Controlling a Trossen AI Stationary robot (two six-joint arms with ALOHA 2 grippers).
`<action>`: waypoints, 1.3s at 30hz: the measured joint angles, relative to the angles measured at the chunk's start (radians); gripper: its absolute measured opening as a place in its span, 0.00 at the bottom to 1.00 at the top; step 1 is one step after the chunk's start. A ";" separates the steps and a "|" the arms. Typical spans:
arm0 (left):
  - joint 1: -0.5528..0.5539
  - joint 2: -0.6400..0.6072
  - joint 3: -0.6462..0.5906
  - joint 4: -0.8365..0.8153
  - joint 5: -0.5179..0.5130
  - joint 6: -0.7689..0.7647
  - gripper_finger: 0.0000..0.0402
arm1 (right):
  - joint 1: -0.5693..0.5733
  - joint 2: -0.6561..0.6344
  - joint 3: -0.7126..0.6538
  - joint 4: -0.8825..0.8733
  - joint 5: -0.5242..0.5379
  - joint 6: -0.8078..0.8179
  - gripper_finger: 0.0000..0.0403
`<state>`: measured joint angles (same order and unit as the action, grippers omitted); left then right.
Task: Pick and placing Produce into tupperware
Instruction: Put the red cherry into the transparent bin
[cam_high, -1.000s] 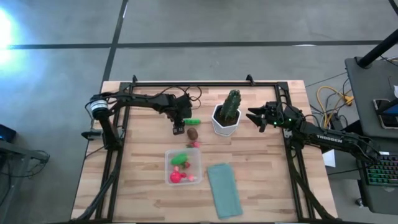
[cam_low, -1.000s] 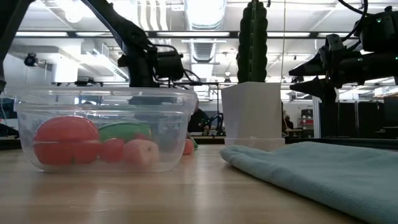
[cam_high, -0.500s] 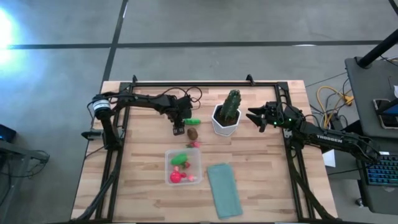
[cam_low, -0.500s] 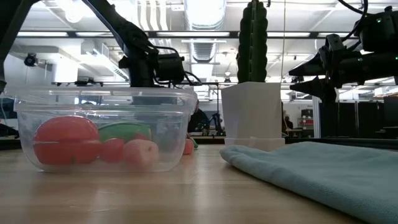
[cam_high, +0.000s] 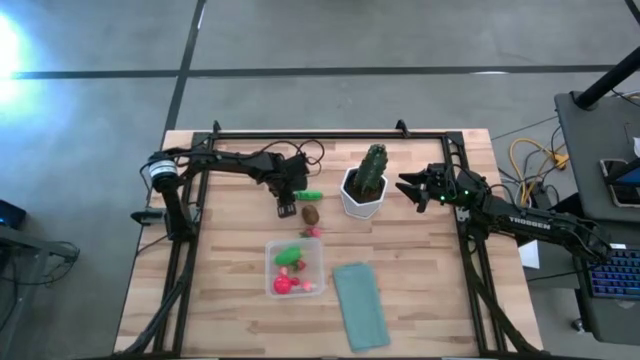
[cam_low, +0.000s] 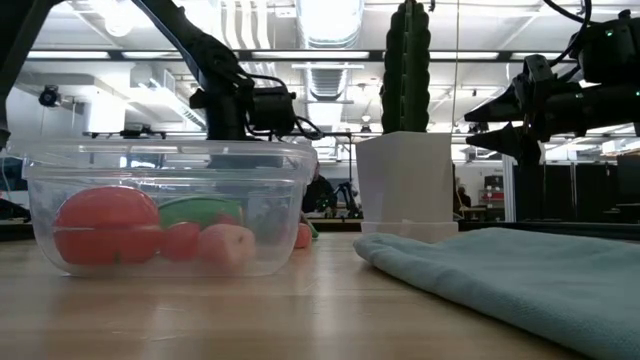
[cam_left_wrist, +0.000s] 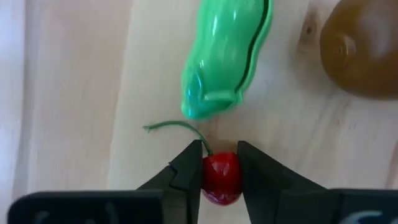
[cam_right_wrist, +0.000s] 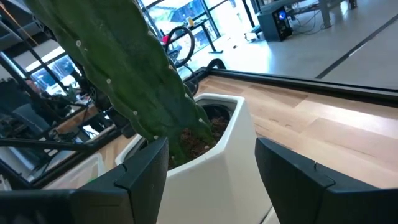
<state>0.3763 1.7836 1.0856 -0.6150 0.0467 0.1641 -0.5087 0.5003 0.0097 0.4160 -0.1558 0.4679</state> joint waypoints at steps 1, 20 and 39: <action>0.000 0.000 0.001 -0.014 0.000 0.000 0.17 | 0.000 0.000 0.000 0.000 0.000 0.000 0.58; -0.275 -0.490 0.034 -0.182 0.227 -0.154 0.18 | 0.000 0.000 0.000 0.000 0.000 0.000 0.58; -0.618 -0.311 0.007 -0.039 0.108 -0.424 0.36 | 0.000 -0.001 0.000 0.001 0.000 0.000 0.58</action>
<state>-0.2413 1.4730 1.0923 -0.6543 0.1551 -0.2596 -0.5087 0.4997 0.0097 0.4168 -0.1558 0.4679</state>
